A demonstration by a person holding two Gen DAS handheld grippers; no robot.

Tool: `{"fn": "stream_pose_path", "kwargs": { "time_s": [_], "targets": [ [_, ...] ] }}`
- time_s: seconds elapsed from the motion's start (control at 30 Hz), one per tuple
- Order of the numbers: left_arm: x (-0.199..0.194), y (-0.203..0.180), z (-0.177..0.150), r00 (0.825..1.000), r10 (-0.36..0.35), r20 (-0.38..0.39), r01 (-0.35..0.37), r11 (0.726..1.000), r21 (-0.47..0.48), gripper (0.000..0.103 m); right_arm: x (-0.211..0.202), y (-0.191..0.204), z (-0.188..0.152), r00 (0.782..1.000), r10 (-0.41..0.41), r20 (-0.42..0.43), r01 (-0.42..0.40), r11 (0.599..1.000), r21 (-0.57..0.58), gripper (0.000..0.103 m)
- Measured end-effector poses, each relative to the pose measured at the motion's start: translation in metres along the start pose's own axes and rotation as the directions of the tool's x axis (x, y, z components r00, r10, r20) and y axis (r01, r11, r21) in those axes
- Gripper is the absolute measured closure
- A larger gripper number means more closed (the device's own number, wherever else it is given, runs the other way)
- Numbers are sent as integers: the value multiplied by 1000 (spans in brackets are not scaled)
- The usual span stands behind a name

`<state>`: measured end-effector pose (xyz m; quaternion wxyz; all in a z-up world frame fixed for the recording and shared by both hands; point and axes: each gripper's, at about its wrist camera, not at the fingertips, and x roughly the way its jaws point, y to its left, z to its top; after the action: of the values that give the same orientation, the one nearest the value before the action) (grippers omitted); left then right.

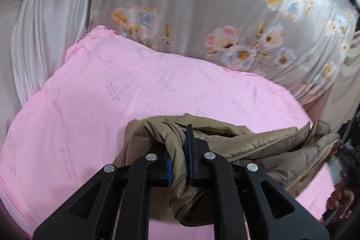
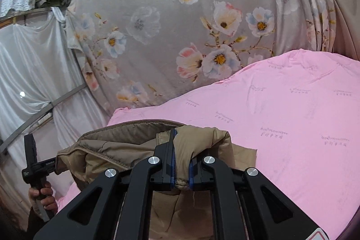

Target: Fold large clothes

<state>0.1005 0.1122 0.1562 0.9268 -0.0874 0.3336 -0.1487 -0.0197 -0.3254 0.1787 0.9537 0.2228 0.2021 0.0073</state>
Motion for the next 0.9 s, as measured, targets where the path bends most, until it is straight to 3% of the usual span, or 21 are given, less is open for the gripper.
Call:
{"fn": "stream_pose_path", "kwargs": {
  "time_s": [0.13,0.27,0.43,0.57,0.77,0.9],
  "targets": [
    [84,-1,6,995,85,-59,-83,996,34,92,73,-13,2,994,-96,-59,97,995,20,95],
    [145,4,-2,983,117,-138,-113,993,34,92,131,-37,-12,978,-163,-134,170,985,41,95],
    [196,7,-20,966,158,-203,-152,987,47,90,177,-50,-33,952,-230,-201,238,971,14,95],
    [216,-1,-29,955,217,-202,-200,974,103,90,197,-58,-48,936,-258,-238,266,964,3,95],
    [225,-19,-44,940,314,-131,-284,937,203,90,205,-63,-62,928,-274,-252,281,960,-11,95],
    [228,-22,-50,935,339,-103,-311,924,223,90,211,-60,-69,921,-293,-256,294,955,-38,95]
  ]
}}
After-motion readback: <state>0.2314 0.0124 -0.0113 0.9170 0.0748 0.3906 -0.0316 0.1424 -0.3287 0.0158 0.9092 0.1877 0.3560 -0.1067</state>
